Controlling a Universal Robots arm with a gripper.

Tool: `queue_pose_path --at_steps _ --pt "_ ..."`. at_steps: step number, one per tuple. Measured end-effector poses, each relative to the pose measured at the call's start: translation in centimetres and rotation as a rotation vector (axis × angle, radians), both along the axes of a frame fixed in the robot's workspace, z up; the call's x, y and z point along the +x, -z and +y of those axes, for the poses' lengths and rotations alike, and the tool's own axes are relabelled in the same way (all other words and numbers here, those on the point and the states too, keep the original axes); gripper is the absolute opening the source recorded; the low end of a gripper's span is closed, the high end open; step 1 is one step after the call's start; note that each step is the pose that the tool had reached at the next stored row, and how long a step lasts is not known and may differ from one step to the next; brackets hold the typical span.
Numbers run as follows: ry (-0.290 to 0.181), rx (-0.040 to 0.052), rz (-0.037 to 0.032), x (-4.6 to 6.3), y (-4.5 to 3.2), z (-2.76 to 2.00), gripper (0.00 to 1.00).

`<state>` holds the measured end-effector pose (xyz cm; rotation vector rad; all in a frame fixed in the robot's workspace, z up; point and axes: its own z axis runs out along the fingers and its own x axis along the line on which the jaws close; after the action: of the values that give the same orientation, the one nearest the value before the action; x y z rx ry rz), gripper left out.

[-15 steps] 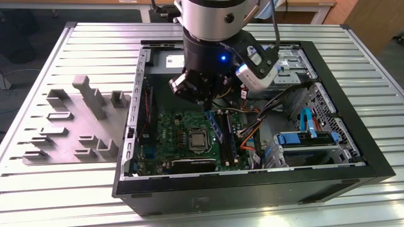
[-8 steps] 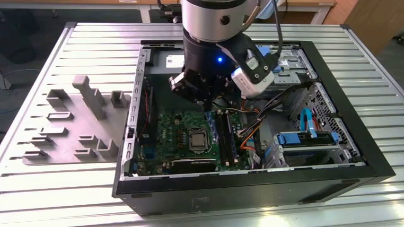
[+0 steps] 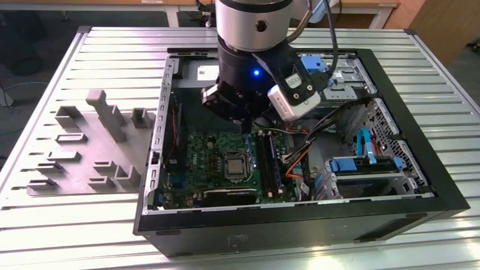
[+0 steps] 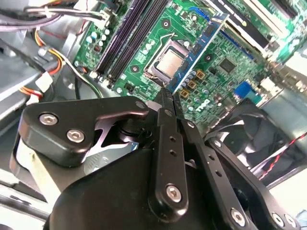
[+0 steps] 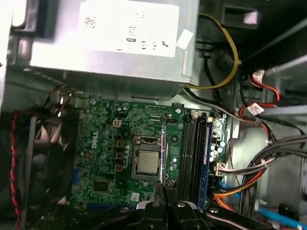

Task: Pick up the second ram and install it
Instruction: 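Insert the second ram into the second slot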

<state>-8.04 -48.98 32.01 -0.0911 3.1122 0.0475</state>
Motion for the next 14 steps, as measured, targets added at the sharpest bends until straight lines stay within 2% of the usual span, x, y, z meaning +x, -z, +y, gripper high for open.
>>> queue_pose_path --at_steps 4,14 --pt "0.071 -0.0001 0.0001 0.00 0.10 0.00 0.13" --pt "0.076 0.0000 0.0000 0.32 0.15 0.00 0.13"
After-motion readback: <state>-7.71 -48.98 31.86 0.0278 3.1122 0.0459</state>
